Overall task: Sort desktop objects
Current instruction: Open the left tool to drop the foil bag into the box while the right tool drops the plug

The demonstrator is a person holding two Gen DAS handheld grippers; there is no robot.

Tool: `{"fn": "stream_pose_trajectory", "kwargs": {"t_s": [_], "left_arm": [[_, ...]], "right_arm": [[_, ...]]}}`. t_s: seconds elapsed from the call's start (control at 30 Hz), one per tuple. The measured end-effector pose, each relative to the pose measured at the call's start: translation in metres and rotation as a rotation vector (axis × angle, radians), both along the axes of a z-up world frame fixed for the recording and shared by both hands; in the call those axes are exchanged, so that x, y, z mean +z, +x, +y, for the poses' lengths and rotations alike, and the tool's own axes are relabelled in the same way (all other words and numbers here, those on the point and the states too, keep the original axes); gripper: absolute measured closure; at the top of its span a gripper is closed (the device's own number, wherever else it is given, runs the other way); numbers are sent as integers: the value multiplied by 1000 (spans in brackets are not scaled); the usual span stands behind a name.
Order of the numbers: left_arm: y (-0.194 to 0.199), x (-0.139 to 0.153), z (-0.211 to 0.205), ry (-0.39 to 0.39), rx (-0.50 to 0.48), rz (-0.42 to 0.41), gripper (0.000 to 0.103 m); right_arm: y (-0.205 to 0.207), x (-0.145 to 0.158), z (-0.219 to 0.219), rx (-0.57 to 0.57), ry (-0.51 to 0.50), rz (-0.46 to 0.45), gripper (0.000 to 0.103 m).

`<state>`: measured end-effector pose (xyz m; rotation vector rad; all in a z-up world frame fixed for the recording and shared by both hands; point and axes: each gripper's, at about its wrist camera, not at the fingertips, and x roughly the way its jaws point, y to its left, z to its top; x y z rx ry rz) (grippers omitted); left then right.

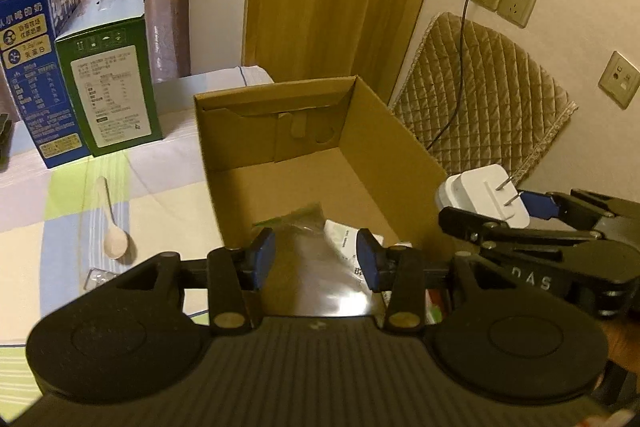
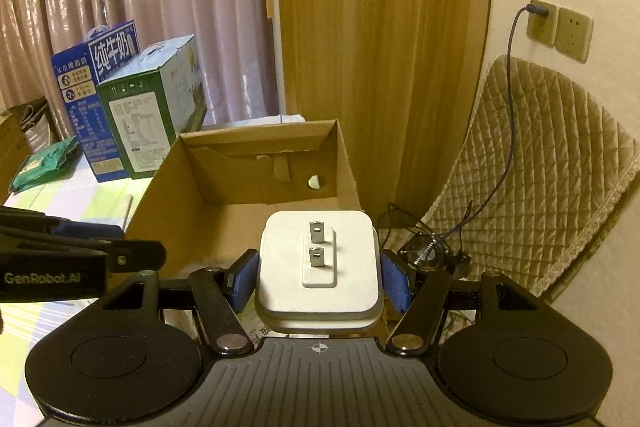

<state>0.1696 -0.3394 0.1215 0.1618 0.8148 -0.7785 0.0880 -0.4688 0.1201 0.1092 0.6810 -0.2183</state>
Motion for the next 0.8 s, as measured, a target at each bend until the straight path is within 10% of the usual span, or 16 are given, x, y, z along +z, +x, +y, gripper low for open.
{"fn": "stream_pose_trajectory", "kwargs": {"t_s": [0.8], "left_arm": [[-4,-7,32,44,18,-2,54]], "right_arm": [[12,2,14,25,58,-4,41]]}}
